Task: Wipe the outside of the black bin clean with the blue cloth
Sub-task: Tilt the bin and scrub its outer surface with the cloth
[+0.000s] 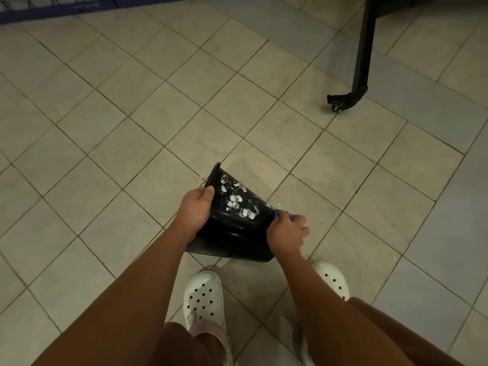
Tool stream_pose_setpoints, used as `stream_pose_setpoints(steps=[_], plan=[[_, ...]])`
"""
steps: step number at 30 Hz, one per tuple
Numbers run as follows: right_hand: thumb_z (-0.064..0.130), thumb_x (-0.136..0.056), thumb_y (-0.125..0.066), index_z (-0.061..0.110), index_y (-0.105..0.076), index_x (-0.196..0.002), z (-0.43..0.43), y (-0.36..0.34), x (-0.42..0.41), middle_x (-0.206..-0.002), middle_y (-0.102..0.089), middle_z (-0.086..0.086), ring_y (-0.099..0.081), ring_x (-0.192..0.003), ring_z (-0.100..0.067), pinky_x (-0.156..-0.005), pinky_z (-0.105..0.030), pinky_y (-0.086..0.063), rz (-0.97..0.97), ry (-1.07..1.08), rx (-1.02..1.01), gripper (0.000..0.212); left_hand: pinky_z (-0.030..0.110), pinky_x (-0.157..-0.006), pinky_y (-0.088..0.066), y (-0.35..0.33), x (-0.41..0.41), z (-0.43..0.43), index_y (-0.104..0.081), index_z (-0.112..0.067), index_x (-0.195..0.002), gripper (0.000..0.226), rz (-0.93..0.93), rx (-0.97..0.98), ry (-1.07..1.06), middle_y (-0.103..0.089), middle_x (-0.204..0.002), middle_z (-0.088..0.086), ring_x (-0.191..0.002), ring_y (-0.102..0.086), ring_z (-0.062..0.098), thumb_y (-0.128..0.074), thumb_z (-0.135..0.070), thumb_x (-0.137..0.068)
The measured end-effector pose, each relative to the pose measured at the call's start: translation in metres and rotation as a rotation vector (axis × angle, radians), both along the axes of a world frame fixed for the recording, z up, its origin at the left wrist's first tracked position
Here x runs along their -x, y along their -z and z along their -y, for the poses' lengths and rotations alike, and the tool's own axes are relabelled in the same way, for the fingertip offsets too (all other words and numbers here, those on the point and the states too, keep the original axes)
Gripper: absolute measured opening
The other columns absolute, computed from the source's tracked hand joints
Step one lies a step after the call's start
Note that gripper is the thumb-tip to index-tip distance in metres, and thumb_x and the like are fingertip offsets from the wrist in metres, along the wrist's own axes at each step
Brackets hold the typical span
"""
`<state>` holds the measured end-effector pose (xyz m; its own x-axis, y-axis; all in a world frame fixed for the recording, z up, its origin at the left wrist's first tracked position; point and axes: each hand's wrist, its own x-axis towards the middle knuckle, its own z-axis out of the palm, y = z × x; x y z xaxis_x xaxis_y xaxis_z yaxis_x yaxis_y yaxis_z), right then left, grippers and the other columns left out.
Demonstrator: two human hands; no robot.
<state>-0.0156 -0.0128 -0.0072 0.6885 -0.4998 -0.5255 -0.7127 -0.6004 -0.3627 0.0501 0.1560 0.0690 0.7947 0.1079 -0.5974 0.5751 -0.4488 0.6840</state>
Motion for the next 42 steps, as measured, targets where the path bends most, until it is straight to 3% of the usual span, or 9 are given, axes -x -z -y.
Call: stream_pose_setpoints(steps=[6, 13, 17, 21, 24, 28, 31, 34, 42], plan=[[0.01, -0.079, -0.063, 0.01, -0.065, -0.109, -0.039, -0.012, -0.002, -0.109, -0.051, -0.024, -0.045, -0.089, -0.043, -0.068, -0.052, -0.05, 0.297, -0.169, 0.075, 0.03, 0.04, -0.088, -0.052, -0.003, 0.0, 0.002, -0.067, -0.004, -0.102, 0.039, -0.028, 0.016, -0.016, -0.072, -0.098, 0.016, -0.094, -0.068, 0.03, -0.039, -0.031, -0.105], [0.028, -0.096, -0.042, 0.02, -0.048, -0.131, -0.002, 0.006, 0.005, -0.132, -0.033, -0.015, -0.034, -0.111, -0.034, -0.088, -0.043, -0.042, 0.093, -0.084, 0.074, 0.036, 0.041, -0.091, -0.051, -0.002, 0.0, 0.0, -0.069, -0.006, -0.099, 0.039, -0.029, 0.017, -0.034, -0.072, -0.096, 0.013, -0.094, -0.068, 0.029, -0.04, -0.031, -0.104], [0.009, -0.085, -0.059, 0.008, -0.058, -0.12, -0.029, 0.01, 0.036, -0.118, -0.047, -0.023, -0.041, -0.097, -0.037, -0.073, -0.047, -0.049, 0.387, -0.117, 0.078, 0.034, 0.045, -0.097, -0.05, -0.001, -0.001, -0.006, -0.069, -0.006, -0.107, 0.041, -0.055, 0.022, -0.056, -0.072, -0.101, 0.013, -0.098, -0.067, 0.03, -0.038, -0.033, -0.104], [0.025, -0.09, -0.039, 0.01, -0.057, -0.121, -0.039, 0.006, 0.038, -0.12, -0.045, -0.019, -0.039, -0.102, -0.032, -0.08, -0.042, -0.046, 0.529, -0.277, 0.08, 0.038, 0.036, -0.085, -0.048, -0.003, -0.002, -0.002, -0.066, -0.006, -0.11, 0.039, -0.062, 0.021, -0.029, -0.07, -0.103, 0.012, -0.098, -0.066, 0.027, -0.036, -0.031, -0.105], [0.024, -0.088, -0.043, 0.011, -0.059, -0.118, -0.03, 0.006, 0.023, -0.115, -0.048, -0.019, -0.042, -0.098, -0.033, -0.076, -0.043, -0.047, 0.566, -0.348, 0.097, 0.036, 0.037, -0.084, -0.05, -0.003, 0.0, 0.0, -0.066, -0.006, -0.11, 0.04, -0.054, 0.025, -0.038, -0.07, -0.101, 0.011, -0.097, -0.066, 0.026, -0.036, -0.032, -0.105], [0.012, -0.079, -0.065, 0.01, -0.064, -0.111, -0.027, 0.003, 0.008, -0.109, -0.052, -0.021, -0.047, -0.091, -0.038, -0.069, -0.049, -0.05, 0.45, -0.246, 0.129, 0.032, 0.047, -0.087, -0.051, -0.004, 0.0, -0.001, -0.067, -0.002, -0.103, 0.043, -0.027, 0.024, -0.062, -0.067, -0.103, 0.031, -0.085, -0.064, 0.031, -0.037, -0.033, -0.104], [0.006, -0.07, -0.07, 0.008, -0.066, -0.106, -0.045, -0.007, 0.011, -0.103, -0.054, -0.023, -0.049, -0.083, -0.04, -0.06, -0.047, -0.051, 0.397, -0.144, 0.164, 0.036, 0.046, -0.085, -0.052, -0.002, -0.001, -0.002, -0.065, 0.0, -0.103, 0.042, -0.026, 0.014, -0.055, -0.068, -0.099, 0.029, -0.088, -0.066, 0.033, -0.038, -0.032, -0.104], [0.009, -0.068, -0.071, 0.008, -0.066, -0.107, -0.062, -0.016, 0.016, -0.103, -0.054, -0.022, -0.05, -0.086, -0.038, -0.064, -0.043, -0.048, 0.424, -0.198, 0.138, 0.039, 0.036, -0.076, -0.051, -0.001, -0.001, -0.003, -0.065, -0.004, -0.104, 0.039, -0.05, 0.012, -0.048, -0.07, -0.095, 0.014, -0.092, -0.067, 0.029, -0.036, -0.03, -0.105], [0.016, -0.089, -0.051, 0.016, -0.052, -0.129, -0.024, -0.003, -0.007, -0.125, -0.041, -0.019, -0.038, -0.105, -0.037, -0.084, -0.046, -0.045, 0.242, -0.196, 0.12, 0.04, 0.047, -0.088, -0.053, -0.004, -0.004, 0.005, -0.066, -0.003, -0.098, 0.04, 0.018, -0.03, 0.008, -0.071, -0.097, 0.018, -0.093, -0.067, 0.033, -0.039, -0.032, -0.104]])
